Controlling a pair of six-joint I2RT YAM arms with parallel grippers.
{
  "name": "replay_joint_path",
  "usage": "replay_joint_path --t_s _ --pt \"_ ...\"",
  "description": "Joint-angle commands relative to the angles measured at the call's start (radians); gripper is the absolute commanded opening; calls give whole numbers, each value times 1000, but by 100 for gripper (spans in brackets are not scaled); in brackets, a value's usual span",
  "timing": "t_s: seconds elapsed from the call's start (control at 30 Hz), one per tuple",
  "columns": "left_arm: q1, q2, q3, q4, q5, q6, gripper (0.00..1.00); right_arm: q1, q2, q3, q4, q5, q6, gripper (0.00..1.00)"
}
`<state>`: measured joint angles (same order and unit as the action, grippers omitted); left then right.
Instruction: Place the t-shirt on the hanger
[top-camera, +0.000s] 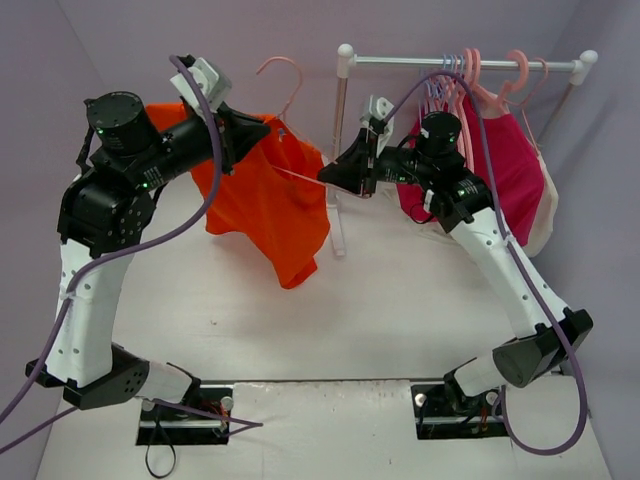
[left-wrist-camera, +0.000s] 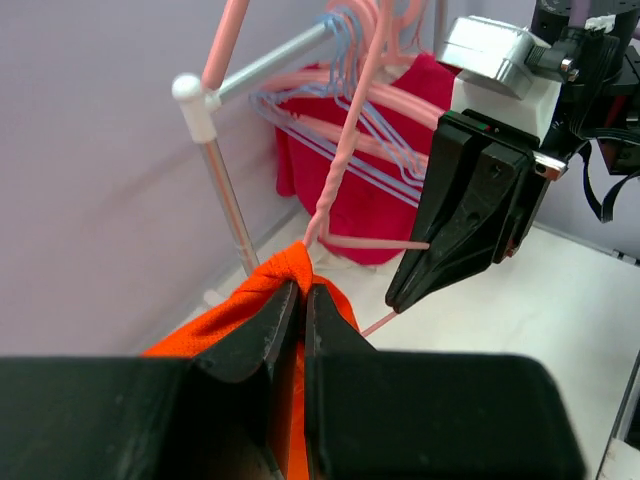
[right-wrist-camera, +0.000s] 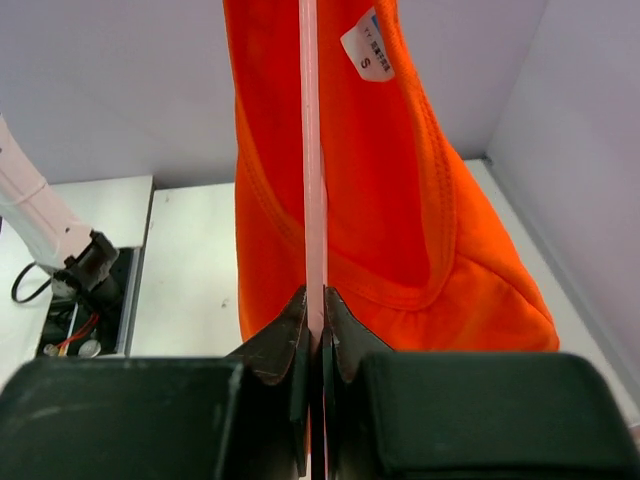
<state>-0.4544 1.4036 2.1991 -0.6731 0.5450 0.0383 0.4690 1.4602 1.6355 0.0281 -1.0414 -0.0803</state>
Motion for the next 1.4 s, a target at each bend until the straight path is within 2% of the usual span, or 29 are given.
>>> replay_joint_path --t_s 0.0,0.07,0.27,0.6,0.67,0.8,0.9,1.07,1.37 --pt "-10 -11 -48 39 -97 -27 0 19 -55 -108 144 -23 -6 0" --pt "-10 -15 -67 40 -160 -28 0 26 -79 -155 154 -17 -18 0" --pt "-47 10 -63 39 -128 -28 0 33 -104 -267 270 -4 46 0" --pt "-67 16 -61 36 -151 -18 1 25 -54 -186 334 -14 76 0" --pt "-67 14 -56 38 -159 -12 9 22 -42 -152 337 -22 77 0" --pt "-67 8 -42 36 -169 8 30 19 -26 -128 345 -26 79 0" --pt "-67 -8 -44 36 -182 25 39 20 -15 -134 349 -31 80 0" --pt "-67 -37 -47 39 -197 41 47 19 -7 -162 359 -31 80 0" --pt "-65 -80 -37 37 -210 67 53 17 26 -190 371 -39 80 0"
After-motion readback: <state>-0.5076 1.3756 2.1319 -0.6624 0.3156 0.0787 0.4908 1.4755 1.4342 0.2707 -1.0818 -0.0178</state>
